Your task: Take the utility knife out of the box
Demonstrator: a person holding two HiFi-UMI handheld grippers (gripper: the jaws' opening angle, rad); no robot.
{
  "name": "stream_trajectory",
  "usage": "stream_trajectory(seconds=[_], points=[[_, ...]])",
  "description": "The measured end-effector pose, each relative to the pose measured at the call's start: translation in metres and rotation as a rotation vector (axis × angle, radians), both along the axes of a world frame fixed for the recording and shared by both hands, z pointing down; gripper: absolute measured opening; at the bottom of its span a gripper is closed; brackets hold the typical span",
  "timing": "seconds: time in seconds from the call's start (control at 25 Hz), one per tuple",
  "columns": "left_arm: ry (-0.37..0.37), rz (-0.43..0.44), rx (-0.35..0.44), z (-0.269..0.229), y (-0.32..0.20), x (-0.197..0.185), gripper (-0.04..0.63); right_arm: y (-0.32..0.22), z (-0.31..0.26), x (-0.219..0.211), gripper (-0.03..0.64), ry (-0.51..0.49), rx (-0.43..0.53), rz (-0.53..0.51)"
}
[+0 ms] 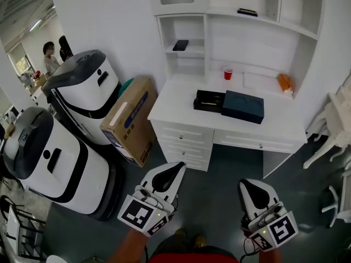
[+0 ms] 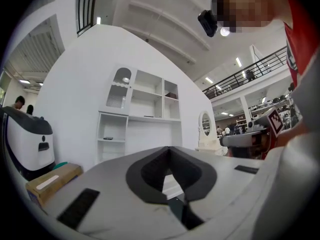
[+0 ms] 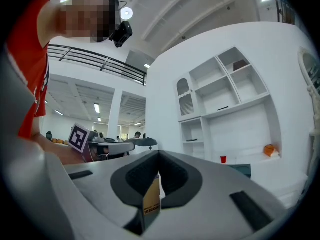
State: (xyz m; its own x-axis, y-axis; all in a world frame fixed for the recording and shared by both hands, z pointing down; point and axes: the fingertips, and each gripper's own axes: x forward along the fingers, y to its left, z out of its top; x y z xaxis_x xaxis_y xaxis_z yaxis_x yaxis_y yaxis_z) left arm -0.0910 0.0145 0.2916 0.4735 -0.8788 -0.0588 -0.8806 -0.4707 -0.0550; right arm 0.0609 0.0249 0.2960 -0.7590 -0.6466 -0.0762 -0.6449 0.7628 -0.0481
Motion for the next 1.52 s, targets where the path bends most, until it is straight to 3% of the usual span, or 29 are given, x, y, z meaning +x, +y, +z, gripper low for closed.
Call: stream_trajectory(seconds=[0.56, 0.8, 1.24, 1.52], points=[[0.030, 0.085, -0.008, 0.008, -0.159, -0.044, 0.023, -0.146, 0.004, -0.046, 0.001, 0.025, -0.034, 0.086], [-0.005, 0.165, -0.032, 0.016, -0.223, -0.064, 0.021, -0.202, -0.001, -0.077, 0.002, 0.021, -0.044, 0.129], [-0.199, 0.279, -0.112, 0.039, -0.317, -0.052, 0.050, -0.261, 0.012, -0.075, 0.002, 0.025, -0.079, 0.161], [-0.424, 0.348, -0.160, 0.071, -0.380, -0.025, 0.117, -0.319, 0.012, -0.055, 0.002, 0.012, -0.066, 0.121]])
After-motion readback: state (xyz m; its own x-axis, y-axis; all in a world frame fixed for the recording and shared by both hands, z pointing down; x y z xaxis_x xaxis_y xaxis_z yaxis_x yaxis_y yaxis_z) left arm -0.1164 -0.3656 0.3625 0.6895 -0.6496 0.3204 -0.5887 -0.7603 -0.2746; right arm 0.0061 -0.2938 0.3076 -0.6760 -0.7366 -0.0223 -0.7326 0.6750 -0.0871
